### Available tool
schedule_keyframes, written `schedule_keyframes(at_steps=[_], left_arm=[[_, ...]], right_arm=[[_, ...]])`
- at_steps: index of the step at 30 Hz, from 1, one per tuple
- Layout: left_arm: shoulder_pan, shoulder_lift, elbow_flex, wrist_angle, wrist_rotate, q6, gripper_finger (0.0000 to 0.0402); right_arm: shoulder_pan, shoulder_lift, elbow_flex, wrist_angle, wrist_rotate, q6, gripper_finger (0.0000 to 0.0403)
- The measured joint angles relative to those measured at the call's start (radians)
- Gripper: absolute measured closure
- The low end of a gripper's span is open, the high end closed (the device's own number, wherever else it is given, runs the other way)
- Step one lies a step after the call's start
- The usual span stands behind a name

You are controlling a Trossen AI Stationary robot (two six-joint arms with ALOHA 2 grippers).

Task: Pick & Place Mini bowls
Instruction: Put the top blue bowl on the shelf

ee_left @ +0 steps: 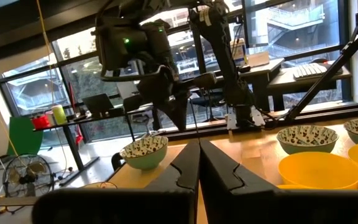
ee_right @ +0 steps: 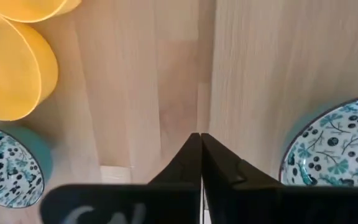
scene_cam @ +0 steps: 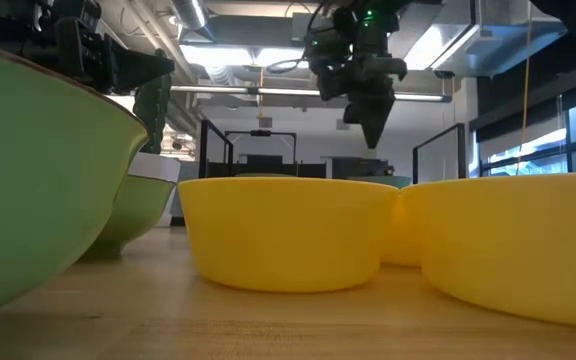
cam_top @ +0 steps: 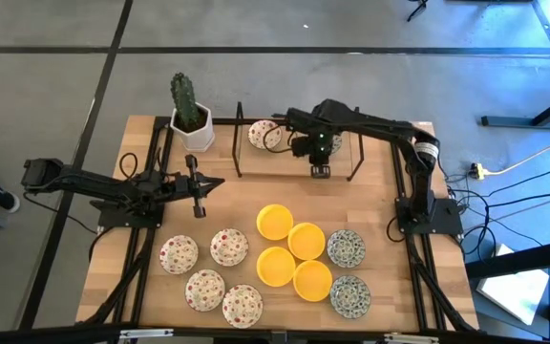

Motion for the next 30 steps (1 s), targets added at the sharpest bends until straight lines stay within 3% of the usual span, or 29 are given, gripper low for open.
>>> schedule_keyframes(at_steps=[7,13,23,30], left_arm=[[0.0,0.0,0.0,0.0,0.0,-0.012,0.0399],[0.0,0.0,0.0,0.0,0.0,-0.008,0.0396],[0.0,0.0,0.0,0.0,0.0,-0.007,0.0398],[0.0,0.0,0.0,0.0,0.0,-0.008,0.0395]], right_arm=[[0.002,0.0,-0.002,-0.024,-0.006,0.024,0.04],[0.002,0.001,-0.078,0.006,0.091,0.031,0.0401],[-0.007,0.001,-0.172,0.118,0.103,-0.001,0.0401],[-0.026,0.001,-0.208,0.131,0.196,0.0,0.0402]])
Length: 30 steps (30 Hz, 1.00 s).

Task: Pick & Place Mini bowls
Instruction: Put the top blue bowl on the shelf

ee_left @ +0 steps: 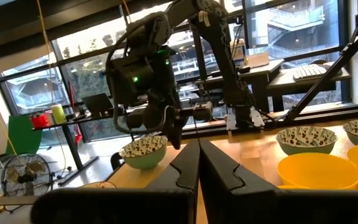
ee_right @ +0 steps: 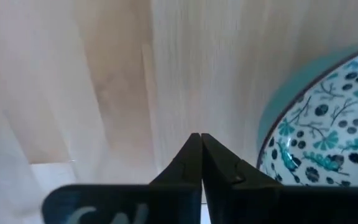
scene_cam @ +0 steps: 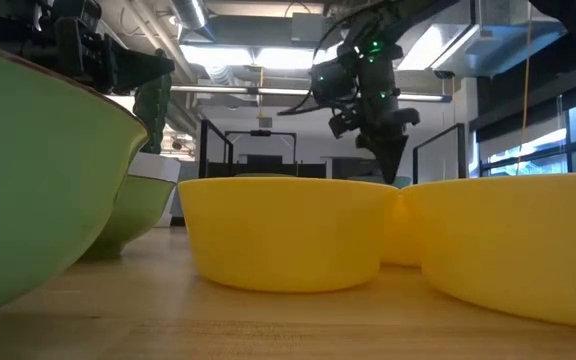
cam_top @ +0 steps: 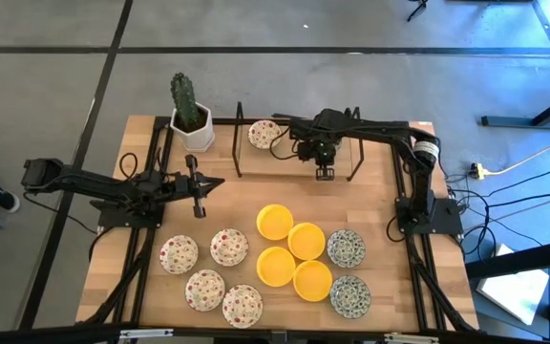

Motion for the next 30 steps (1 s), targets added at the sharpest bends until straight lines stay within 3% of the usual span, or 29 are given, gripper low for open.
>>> schedule_keyframes(at_steps=[30], left_arm=[[0.0,0.0,0.0,0.0,0.0,0.0,0.0396]], right_arm=[[-0.025,0.0,-0.006,0.047,0.086,0.014,0.0399]])
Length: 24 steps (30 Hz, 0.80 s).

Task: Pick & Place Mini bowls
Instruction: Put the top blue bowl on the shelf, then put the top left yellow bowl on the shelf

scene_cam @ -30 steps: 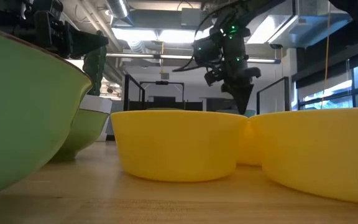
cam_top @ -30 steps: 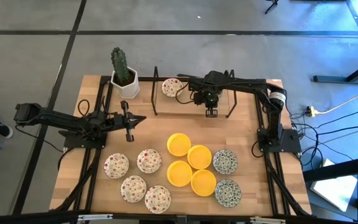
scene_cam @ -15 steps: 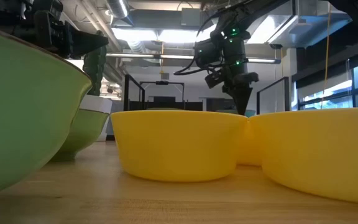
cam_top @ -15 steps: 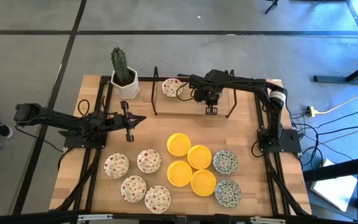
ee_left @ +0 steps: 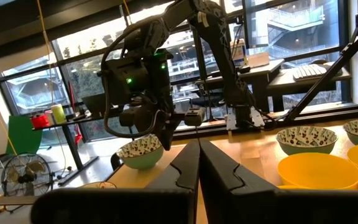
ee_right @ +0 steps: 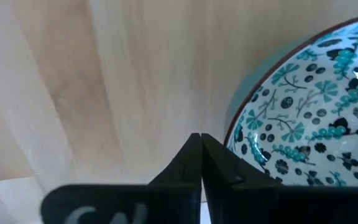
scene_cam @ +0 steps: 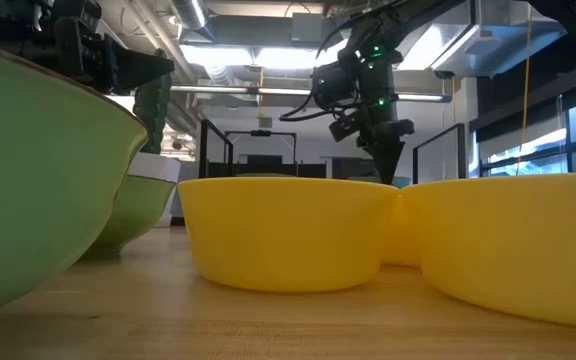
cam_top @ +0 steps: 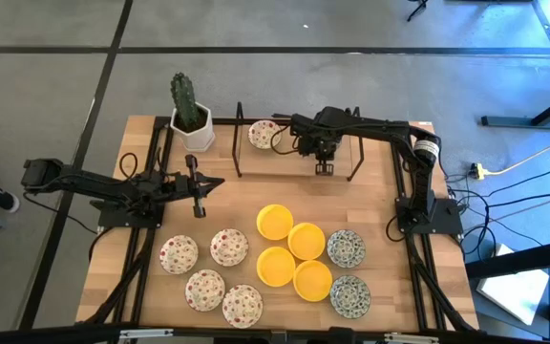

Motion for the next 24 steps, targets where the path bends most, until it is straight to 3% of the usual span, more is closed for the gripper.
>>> schedule_keyframes(at_steps=[13,24], left_arm=[[0.0,0.0,0.0,0.0,0.0,0.0,0.0399],[0.0,0.0,0.0,0.0,0.0,0.0,0.0399]], right_arm=[[0.001,0.0,0.001,0.009,0.002,0.005,0.0398],[0.098,-0.026,0.022,-0.025,-0.005,0.023,0.0398]])
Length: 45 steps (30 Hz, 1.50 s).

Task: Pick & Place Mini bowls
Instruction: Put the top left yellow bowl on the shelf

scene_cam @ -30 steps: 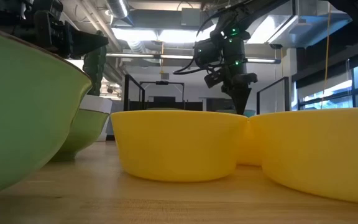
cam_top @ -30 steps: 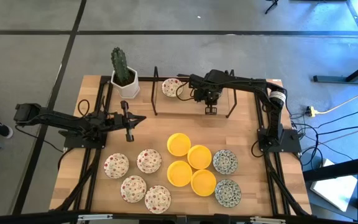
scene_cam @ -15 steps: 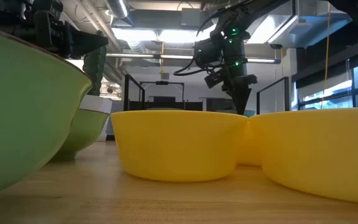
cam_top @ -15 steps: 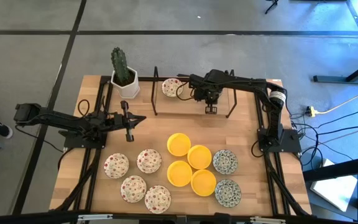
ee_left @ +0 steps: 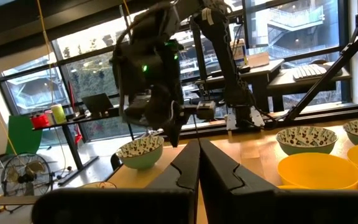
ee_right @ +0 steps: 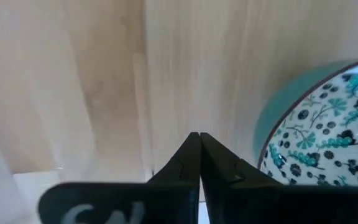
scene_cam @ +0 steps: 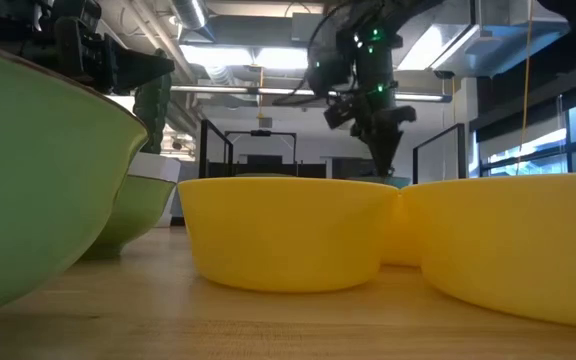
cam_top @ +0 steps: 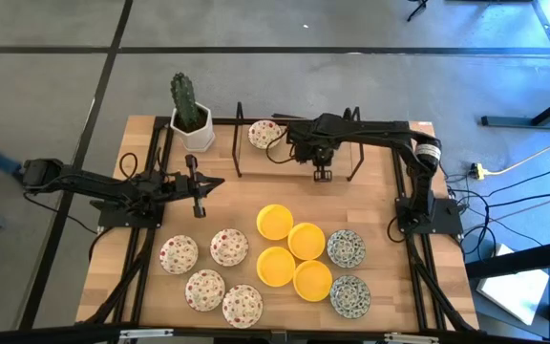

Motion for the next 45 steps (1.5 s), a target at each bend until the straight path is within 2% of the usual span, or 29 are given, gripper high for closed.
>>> schedule_keyframes(at_steps=[2,6,10,13,17,20,25,30,37,41,45], left_arm=[[0.0,0.0,0.0,0.0,0.0,-0.004,0.0399],[0.0,0.0,0.0,0.0,-0.001,-0.008,0.0396],[0.0,0.0,0.0,0.0,-0.012,-0.008,0.0394],[0.0,0.0,0.0,0.0,-0.015,-0.008,0.0396],[0.0,0.0,0.0,-0.004,-0.015,-0.008,0.0399],[0.0,0.0,0.0,-0.011,-0.015,-0.008,0.0397],[0.0,0.0,0.0,-0.004,-0.017,-0.004,0.0394],[0.0,0.0,0.0,0.039,-0.058,0.06,0.0398],[0.032,0.0,0.0,0.255,-0.088,0.059,0.0397],[0.036,0.003,0.0,0.197,-0.079,0.008,0.0398],[0.037,0.018,0.0,0.153,-0.083,-0.006,0.0399]], right_arm=[[0.033,-0.026,0.01,-0.006,-0.026,0.009,0.0398],[0.12,-0.095,0.054,-0.051,-0.158,0.029,0.0398],[0.231,-0.203,0.083,-0.053,-0.215,0.05,0.0398],[0.312,-0.328,0.085,-0.031,-0.268,0.053,0.0398],[0.394,-0.559,0.014,0.114,-0.329,0.111,0.0398],[0.446,-0.758,-0.108,0.29,-0.327,0.175,0.0398],[0.48,-1.07,-0.423,0.549,-0.316,0.271,0.0398],[0.478,-1.295,-0.741,0.798,-0.25,0.335,0.0398],[0.479,-1.413,-1.087,1.123,-0.254,0.304,0.0398],[0.479,-1.416,-1.19,1.227,-0.255,0.3,0.0398],[0.479,-1.417,-1.239,1.223,-0.258,0.302,0.0398]])
